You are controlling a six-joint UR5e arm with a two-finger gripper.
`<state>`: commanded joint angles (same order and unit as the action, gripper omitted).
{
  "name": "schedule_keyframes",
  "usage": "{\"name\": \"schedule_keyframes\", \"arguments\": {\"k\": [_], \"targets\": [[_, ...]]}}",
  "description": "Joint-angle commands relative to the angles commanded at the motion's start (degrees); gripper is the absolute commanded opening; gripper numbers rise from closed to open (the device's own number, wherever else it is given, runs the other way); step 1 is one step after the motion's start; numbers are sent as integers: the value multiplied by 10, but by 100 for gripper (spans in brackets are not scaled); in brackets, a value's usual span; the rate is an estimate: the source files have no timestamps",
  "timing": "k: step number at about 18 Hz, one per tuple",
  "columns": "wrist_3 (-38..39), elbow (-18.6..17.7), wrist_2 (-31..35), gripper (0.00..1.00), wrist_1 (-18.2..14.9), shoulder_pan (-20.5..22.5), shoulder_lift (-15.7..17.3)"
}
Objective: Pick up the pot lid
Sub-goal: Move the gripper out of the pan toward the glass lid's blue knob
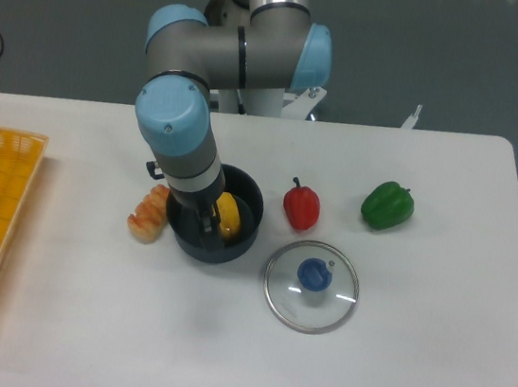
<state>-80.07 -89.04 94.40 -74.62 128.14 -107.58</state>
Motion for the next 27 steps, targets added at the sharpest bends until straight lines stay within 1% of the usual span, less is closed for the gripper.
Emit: {"name": "schedule_keyframes", "arguments": {"k": [3, 4, 6, 7, 9, 10, 14, 21, 24, 27], "targets": [[0, 4, -8, 100, 3, 4, 1], [2, 6, -22, 100, 10, 4, 1], [3, -4, -43, 100, 29, 11, 0], [4, -11, -42, 100, 41, 13, 1], [5, -20, -41, 100, 76, 18, 4], [5, -20, -41, 100, 83, 25, 5], [11, -18, -45, 100, 87, 33, 5], [10, -3, -43, 100, 87, 95, 4], [18, 4, -42, 100, 97, 102, -5], [45, 4, -37, 100, 104, 106, -21]]}}
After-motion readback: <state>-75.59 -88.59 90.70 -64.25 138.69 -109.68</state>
